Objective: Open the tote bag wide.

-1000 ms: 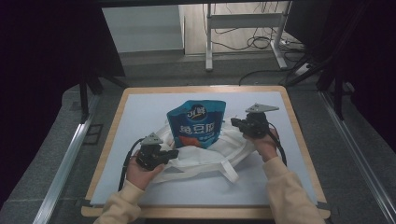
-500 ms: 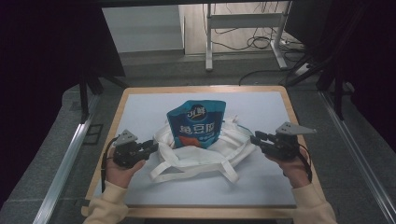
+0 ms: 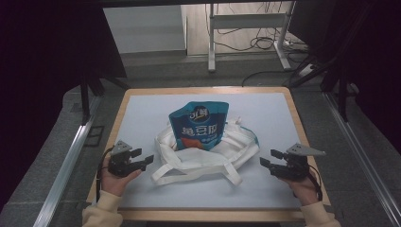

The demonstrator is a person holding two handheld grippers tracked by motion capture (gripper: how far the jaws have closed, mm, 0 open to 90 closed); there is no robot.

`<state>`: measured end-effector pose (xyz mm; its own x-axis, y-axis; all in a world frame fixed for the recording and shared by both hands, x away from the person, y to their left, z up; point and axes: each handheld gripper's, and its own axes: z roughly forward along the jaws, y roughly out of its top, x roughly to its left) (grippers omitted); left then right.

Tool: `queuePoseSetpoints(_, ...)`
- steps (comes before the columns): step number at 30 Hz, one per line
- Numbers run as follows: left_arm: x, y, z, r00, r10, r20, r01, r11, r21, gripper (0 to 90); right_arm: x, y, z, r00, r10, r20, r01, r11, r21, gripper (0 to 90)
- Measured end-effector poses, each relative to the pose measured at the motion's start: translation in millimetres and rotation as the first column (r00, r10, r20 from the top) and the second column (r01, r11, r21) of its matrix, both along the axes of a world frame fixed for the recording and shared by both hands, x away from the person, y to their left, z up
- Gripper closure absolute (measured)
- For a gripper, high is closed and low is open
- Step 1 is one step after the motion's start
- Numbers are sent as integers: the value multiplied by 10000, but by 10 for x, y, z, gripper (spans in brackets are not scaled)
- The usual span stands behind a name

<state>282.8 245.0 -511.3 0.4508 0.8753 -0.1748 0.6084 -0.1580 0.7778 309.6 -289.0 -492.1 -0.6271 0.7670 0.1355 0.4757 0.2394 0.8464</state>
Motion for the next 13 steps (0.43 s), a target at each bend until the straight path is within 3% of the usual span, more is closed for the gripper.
queuePoseSetpoints(5,-20,6,18,9999,109,40,-109,9999,-121,335,9,77,-44,9999,126,36,-124,9986,-520,355)
queuePoseSetpoints(13,-3,11,2,9998,171,77,-172,9997,144,314,5,83,-8,9997,60,246,-53,9996,-290,343)
